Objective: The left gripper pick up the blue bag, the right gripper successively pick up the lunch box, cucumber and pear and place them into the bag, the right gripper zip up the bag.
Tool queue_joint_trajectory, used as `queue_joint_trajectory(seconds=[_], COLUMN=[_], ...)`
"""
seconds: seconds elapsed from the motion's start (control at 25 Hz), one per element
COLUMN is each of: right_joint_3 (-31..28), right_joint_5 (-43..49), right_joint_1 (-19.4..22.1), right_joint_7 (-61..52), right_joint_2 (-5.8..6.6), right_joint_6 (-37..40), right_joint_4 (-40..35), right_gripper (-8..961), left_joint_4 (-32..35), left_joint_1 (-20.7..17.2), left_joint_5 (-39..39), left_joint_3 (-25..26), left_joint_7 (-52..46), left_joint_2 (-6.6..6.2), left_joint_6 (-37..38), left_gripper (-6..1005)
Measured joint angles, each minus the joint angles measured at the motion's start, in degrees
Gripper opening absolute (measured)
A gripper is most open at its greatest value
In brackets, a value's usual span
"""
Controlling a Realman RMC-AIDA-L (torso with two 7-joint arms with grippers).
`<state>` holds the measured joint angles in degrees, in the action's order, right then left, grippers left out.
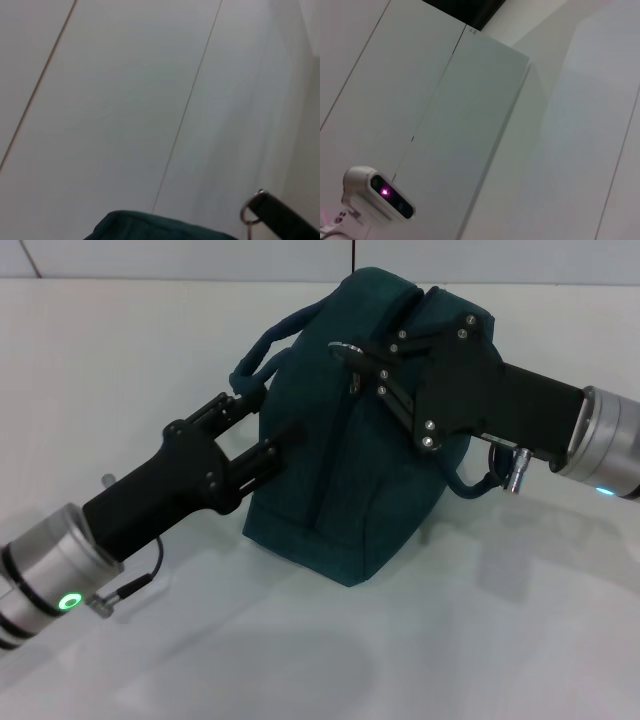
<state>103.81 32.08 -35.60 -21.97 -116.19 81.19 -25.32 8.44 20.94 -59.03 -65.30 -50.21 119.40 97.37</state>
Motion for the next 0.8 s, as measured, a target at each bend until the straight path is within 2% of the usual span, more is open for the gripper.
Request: queue_joint_trajectory(seconds=[0.2,0.44,0.8], right_joint_3=[0.07,0.07,-0.51], right_joint_5=[-0.1,-0.1,-0.13], right_joint_1=[0.0,0.13,0.3], right_joint_7=[-0.01,-0.01,0.09], right_joint_2=[0.0,0.0,0.0], right_joint_6=[-0.16,-0.23,-0.25], right_joint_4=[0.02,0.23,0.69], right_gripper=[16,16,16], left_joint_4=[-0.22,0.05,-0.16], left_joint_1=[1.57,1.95,2.47], left_joint_5=[0.14,0.41,0.09], left_joint_3=[0.13,0.44,0.1], left_joint_7=[0.33,0.96,5.6], left_joint_2=[0.27,0.3,0.31], left_joint_6=[-3.15,-3.59,-3.77], left_gripper=[678,677,305])
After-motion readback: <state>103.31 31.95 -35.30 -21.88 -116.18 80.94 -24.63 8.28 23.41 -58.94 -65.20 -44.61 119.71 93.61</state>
